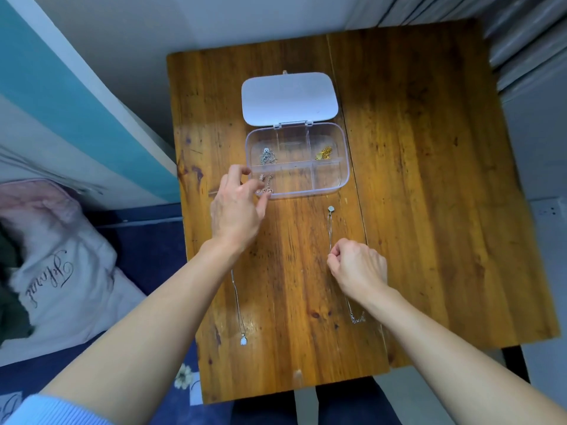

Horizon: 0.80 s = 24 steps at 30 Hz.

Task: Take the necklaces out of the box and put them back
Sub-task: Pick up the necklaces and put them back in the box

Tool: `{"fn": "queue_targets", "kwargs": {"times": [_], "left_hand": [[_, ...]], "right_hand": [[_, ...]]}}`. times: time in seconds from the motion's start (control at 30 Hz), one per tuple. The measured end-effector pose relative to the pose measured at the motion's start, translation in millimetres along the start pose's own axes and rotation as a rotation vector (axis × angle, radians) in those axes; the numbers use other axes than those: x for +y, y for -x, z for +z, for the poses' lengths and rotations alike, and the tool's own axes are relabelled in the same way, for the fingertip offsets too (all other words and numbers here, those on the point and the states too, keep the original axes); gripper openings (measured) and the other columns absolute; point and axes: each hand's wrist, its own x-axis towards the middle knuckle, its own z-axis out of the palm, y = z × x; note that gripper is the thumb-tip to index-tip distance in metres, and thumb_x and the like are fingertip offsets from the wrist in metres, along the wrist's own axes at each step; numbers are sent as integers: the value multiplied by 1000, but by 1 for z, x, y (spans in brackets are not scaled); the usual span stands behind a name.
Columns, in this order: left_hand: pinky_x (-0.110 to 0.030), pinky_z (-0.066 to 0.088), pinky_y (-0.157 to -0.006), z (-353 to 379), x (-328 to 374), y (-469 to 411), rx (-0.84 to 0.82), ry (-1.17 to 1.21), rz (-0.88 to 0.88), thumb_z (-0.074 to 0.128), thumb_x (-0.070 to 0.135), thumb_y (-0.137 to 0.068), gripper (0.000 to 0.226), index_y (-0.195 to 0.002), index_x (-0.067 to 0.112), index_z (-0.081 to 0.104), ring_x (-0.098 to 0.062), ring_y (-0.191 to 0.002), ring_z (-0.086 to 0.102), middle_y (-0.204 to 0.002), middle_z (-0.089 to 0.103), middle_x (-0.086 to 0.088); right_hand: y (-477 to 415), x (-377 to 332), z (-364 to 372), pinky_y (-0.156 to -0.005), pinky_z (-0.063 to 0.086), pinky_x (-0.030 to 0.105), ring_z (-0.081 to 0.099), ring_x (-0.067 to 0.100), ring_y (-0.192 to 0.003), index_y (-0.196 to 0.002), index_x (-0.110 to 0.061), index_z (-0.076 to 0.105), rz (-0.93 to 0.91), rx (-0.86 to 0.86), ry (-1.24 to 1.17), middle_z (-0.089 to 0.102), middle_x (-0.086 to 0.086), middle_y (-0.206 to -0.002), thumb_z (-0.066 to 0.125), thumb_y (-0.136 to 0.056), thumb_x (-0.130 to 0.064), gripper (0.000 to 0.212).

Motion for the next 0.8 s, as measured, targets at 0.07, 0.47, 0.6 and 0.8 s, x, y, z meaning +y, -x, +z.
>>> {"fn": "queue_targets", "kwargs": {"times": [0.07, 0.47, 0.6, 0.8], "left_hand": [[-32, 44, -71, -1, -3, -1, -8, -24, -6, 64, 28, -90, 23, -101, 10, 74, -23, -111, 54, -127, 55, -8], [-42, 52, -79, -1, -7, -4, -51, -13, -73, 63, 29, -91, 21, -98, 13, 75, -22, -118, 50, -133, 55, -4], [-41, 51, -80, -1, -5, -4, -60, -12, -98, 62, 29, -91, 22, -100, 13, 75, -21, -118, 50, -133, 55, -2], [-37, 47, -79, 0, -3, -3, -55, -9, -130, 61, 29, -92, 22, -104, 15, 73, -21, -117, 49, -131, 55, -1]], "right_hand": [[1, 1, -1, -65, 41, 33, 62, 32, -84, -93, -17, 64, -26, -17, -46, 69, 4, -92, 48, -93, -25, 18], [7, -43, -123, -42, 44, 18, 56, 8, -49, -84, -6, 69, -16, 41, -1175, 68, 0, -60, 61, -87, 5, 14], [3, -64, -159, -48, 49, 19, 59, 9, -56, -91, -4, 71, -165, 42, -1167, 68, 2, -67, 60, -90, 0, 12], [-22, -81, -168, -54, 52, 20, 63, 11, -63, -92, -7, 72, -236, 61, -1081, 70, 6, -76, 60, -92, -6, 13]]}}
